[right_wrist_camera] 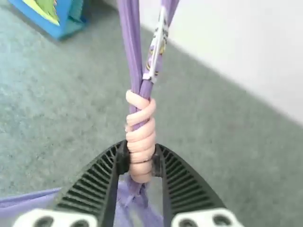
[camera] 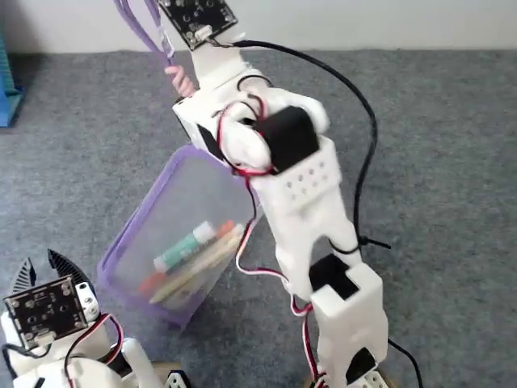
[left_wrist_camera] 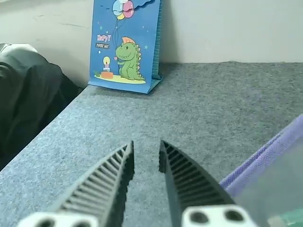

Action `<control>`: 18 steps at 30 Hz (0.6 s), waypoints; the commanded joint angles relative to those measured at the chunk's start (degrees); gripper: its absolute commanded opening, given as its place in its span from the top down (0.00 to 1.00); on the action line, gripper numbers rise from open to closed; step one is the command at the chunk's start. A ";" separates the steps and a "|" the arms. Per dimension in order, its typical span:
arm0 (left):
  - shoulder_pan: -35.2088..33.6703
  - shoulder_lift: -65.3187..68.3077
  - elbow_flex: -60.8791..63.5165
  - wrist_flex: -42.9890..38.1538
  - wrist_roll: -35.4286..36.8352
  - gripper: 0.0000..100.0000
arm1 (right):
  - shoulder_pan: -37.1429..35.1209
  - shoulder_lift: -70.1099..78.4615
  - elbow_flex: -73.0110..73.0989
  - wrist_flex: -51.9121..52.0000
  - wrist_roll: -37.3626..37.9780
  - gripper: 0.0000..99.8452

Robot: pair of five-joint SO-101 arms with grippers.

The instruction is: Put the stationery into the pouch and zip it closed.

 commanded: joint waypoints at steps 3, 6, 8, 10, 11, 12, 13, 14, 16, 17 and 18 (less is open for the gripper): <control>0.09 -0.35 -4.88 -0.18 0.62 0.91 | -2.95 -9.71 -1.49 -0.22 4.84 0.99; 0.09 -0.35 -7.16 -0.26 0.62 0.87 | -5.05 -12.70 -1.49 -0.31 7.56 0.99; 0.09 -0.35 -8.92 -0.18 1.32 0.81 | -6.73 -14.29 -1.49 -0.40 10.11 0.99; 0.09 -0.26 -10.42 -0.18 4.22 0.75 | -8.40 -15.78 -1.49 -0.40 12.22 0.99; 0.09 -0.18 -10.86 -0.18 5.19 0.73 | -9.27 -16.57 -1.49 -0.40 12.92 0.99; 0.09 -0.18 -11.12 -0.26 5.71 0.72 | -10.07 -17.10 -1.49 -0.40 13.63 0.99; 0.09 -0.18 -11.21 -0.26 5.80 0.72 | -10.51 -17.45 -1.49 -0.40 14.33 0.99; 0.09 -0.18 -11.21 -0.35 5.80 0.72 | -10.77 -17.80 -1.49 -0.40 15.21 0.99; 0.09 -0.18 -11.12 -0.70 5.80 0.72 | -10.86 -18.15 -1.49 -0.40 16.88 0.99; 0.18 -0.18 -11.12 -0.70 5.80 0.72 | -10.68 -18.15 -1.49 -0.40 17.76 0.99; 0.18 -0.18 -11.12 -0.70 5.80 0.72 | -10.59 -18.15 -1.49 -0.40 18.37 0.99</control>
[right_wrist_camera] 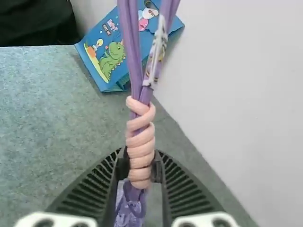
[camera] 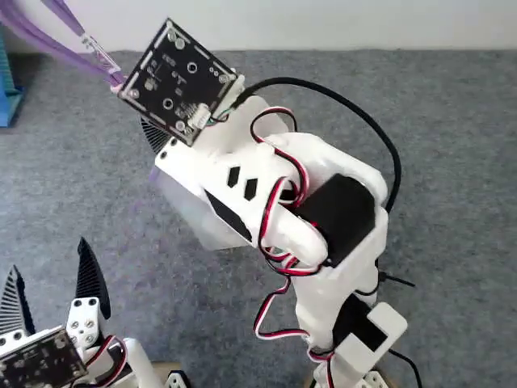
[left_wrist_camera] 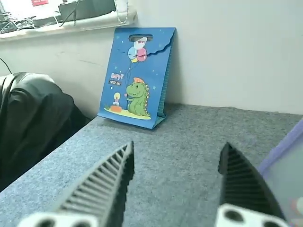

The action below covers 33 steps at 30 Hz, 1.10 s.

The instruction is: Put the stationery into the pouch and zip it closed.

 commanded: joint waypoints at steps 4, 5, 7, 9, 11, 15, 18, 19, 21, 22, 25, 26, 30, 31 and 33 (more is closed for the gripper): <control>0.09 -0.18 -1.89 -0.62 0.70 0.72 | -0.22 -3.65 -1.49 -0.40 2.90 0.99; 0.09 -0.18 -1.98 -0.44 0.70 0.72 | -0.22 -3.65 -1.49 -0.40 2.90 0.99; 0.09 -0.26 -2.07 -0.35 0.70 0.72 | -0.22 -3.65 -1.49 -0.57 2.81 0.99; 0.09 -0.26 -2.07 -0.26 0.44 0.72 | -0.13 -3.56 -1.49 -2.33 2.81 0.99; 0.09 -0.26 -1.89 -0.26 0.44 0.72 | 0.66 -3.47 -1.49 -4.26 2.90 0.99; 0.09 -0.26 -1.45 -0.18 0.44 0.72 | 1.01 -3.47 -1.32 -6.81 2.90 0.99; 3.25 -0.26 0.22 0.00 0.44 0.72 | 0.75 -3.65 -1.23 -7.25 2.90 0.99; 5.36 -0.26 0.40 0.70 0.62 0.72 | 0.75 -3.65 -1.23 -7.16 2.90 0.99; 10.55 -0.26 0.48 1.58 0.79 0.72 | 0.75 -3.47 -1.05 -7.16 2.90 0.99; 13.27 -0.18 0.66 1.67 0.97 0.72 | 0.75 -3.30 -1.05 -7.25 2.81 0.99; 21.01 -0.09 1.27 1.41 2.64 0.77 | 0.75 -3.12 -0.18 -7.34 2.64 0.99; 23.56 -0.09 2.15 1.41 2.64 0.78 | 0.75 -2.95 0.79 -7.34 2.55 0.99; 29.89 -0.09 6.73 1.32 2.81 0.81 | 1.45 -1.63 2.20 -7.34 -3.60 0.99; 30.59 -0.09 7.87 0.70 3.25 0.82 | 2.33 -1.01 2.20 -7.34 -5.63 0.99; 31.30 -0.09 10.33 -1.23 4.75 0.82 | 4.00 0.40 2.20 -7.16 -9.14 0.99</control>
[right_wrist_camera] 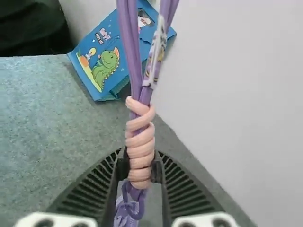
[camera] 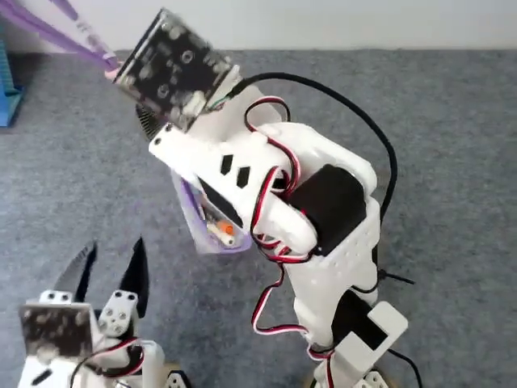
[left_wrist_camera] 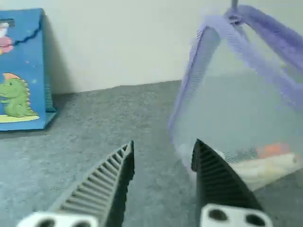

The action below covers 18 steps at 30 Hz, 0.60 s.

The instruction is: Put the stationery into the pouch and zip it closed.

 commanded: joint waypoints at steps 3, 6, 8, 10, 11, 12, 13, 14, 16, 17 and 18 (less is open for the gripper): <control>2.20 -0.09 4.79 -4.66 2.90 0.82 | 5.93 1.89 -0.62 -1.63 -10.73 0.99; 4.04 -0.09 7.34 -6.24 2.90 0.82 | 9.10 3.21 -0.62 -1.63 -15.47 0.99; 4.66 -0.09 7.60 -6.24 2.90 0.82 | 11.21 3.82 -0.70 -1.80 -16.79 0.99; 4.40 -0.18 7.52 -6.15 2.90 0.82 | 12.79 4.09 -0.70 -2.15 -16.88 0.99; 4.31 -0.18 7.52 -5.98 2.90 0.82 | 13.49 4.09 -0.70 -2.15 -16.79 0.99; 4.31 -0.18 7.43 -5.89 2.90 0.82 | 13.85 4.18 -0.70 -2.15 -16.79 0.99; 4.31 -0.18 7.43 -5.89 2.90 0.82 | 14.02 4.26 -0.62 -2.15 -16.79 0.99; 4.31 -0.18 7.43 -5.89 2.90 0.82 | 14.11 4.26 -0.62 -2.15 -16.70 0.99; 4.31 -0.18 7.43 -5.98 2.90 0.82 | 14.11 4.88 -0.70 -2.15 -16.70 0.99; 4.31 -0.18 7.43 -5.98 2.90 0.82 | 13.93 5.05 -0.88 -2.15 -16.62 0.99; 4.31 -0.18 7.43 -5.98 2.90 0.82 | 13.85 5.14 -0.88 -1.98 -16.62 0.99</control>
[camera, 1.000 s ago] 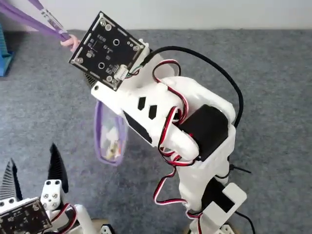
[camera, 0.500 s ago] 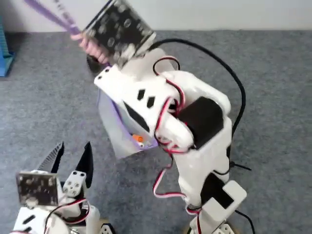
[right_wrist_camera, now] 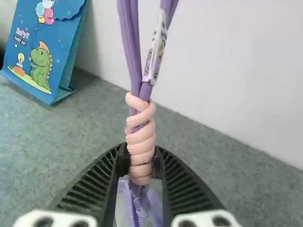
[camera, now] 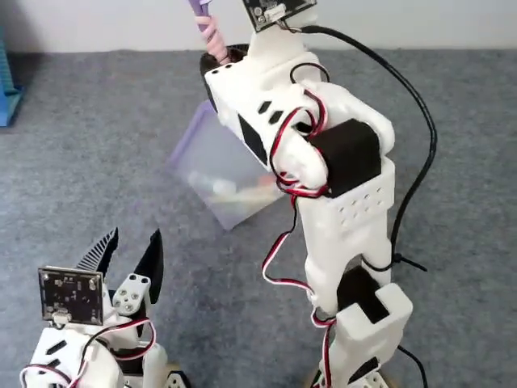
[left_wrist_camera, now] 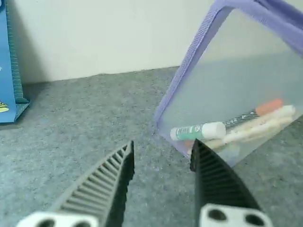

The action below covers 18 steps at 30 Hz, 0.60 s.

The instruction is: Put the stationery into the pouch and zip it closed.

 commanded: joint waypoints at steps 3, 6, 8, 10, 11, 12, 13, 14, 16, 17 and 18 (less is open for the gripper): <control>0.35 -0.26 -0.40 -1.23 0.53 0.82 | -0.31 -0.04 -0.70 0.31 -0.44 0.99; 0.35 -0.26 -1.80 -1.14 0.53 0.82 | -2.68 -0.04 -0.97 6.37 -0.44 0.99; 0.35 -0.26 -2.77 -1.14 0.53 0.82 | -4.35 -0.22 -1.14 9.89 -0.44 0.99; 0.35 -0.26 -3.65 -0.62 0.53 0.82 | -5.49 -1.27 -1.32 11.91 -0.35 0.99; 0.35 -0.26 -4.09 0.09 0.53 0.82 | -6.11 -1.98 -1.14 12.09 -0.26 0.99; 0.35 -0.26 -4.35 0.70 0.53 0.82 | -6.64 -2.59 -0.88 12.53 0.09 0.99; 0.35 -0.26 -4.44 1.41 0.53 0.82 | -6.99 -3.21 -0.35 12.88 1.05 0.99; 0.44 -0.26 -4.53 2.11 0.53 0.82 | -7.16 -3.91 0.53 13.14 1.93 0.99; 0.35 -0.26 -4.62 2.99 0.53 0.82 | -7.96 -5.41 2.90 13.41 3.52 0.99; 0.35 -0.26 -4.62 3.16 0.53 0.82 | -8.31 -6.46 4.04 13.41 3.96 0.99; 0.35 -0.26 -4.70 3.43 0.53 0.82 | -8.84 -7.60 5.45 13.41 4.22 0.99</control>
